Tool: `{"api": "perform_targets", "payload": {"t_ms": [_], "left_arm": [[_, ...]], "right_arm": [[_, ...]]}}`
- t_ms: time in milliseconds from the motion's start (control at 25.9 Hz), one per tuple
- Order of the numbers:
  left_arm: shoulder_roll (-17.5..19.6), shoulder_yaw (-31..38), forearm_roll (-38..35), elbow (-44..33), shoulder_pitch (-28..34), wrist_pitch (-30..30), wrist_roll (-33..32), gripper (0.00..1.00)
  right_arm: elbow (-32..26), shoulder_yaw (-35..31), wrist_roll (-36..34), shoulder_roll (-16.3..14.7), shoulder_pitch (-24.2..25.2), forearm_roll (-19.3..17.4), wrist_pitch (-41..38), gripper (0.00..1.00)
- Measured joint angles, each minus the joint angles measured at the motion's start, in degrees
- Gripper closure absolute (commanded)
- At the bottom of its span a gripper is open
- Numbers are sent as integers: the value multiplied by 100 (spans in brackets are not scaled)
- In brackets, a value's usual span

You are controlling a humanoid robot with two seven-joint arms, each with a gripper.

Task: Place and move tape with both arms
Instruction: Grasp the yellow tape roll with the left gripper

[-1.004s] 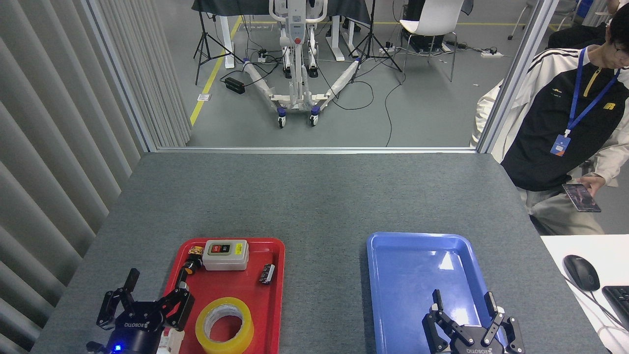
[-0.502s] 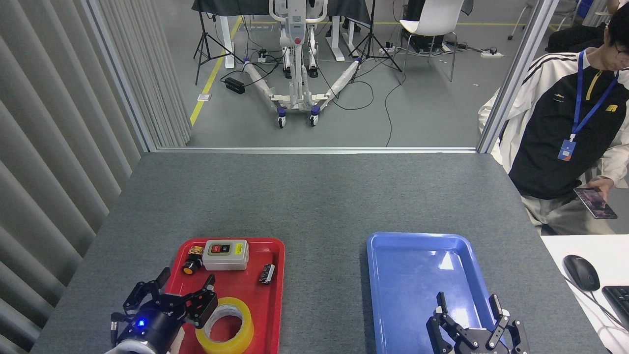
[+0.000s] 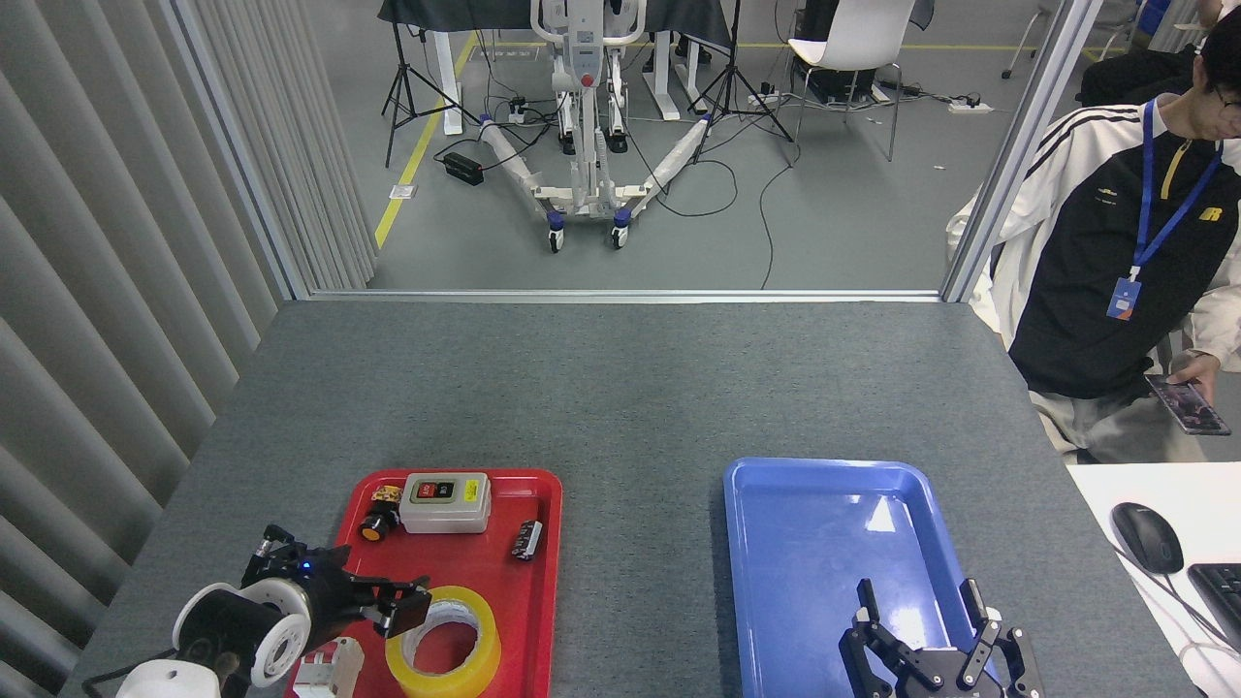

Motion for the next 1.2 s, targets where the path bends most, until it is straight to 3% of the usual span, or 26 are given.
{"api": "perform_targets", "payload": {"t_ms": [425,541,618,965,1081,1120,1197], "left_arm": [[-29,-341,137,804,-571,-1203,-452,1],[-49,-387,182,1089,-740,-1456,-541,11],[-48,-399,192,1226,-818,-1649,-680,12],[-71,-413,151,1747,-986,-2001,-1029,13],[-82,-431,139,1926,-1067,-2010,-1047,28],[-86,-437,135,1966,-1087,-2010,-1047,41],[-90,-442,133,2017,-1115,-2005,-1049,77]], "right_arm": [[-3,-15,-38,-64,63,3,-78,0],[16,-30,-43,-147,57,1,-79,0],[26,-29,-47,-164,57,-4,-137,0],[59,-73,-82,-198,82,-18,-386,0],[60,-71,-58,-209,83,-23,-390,0],[61,-68,-57,-213,83,-24,-392,0],[61,-64,-56,-220,83,-25,-405,0]]}}
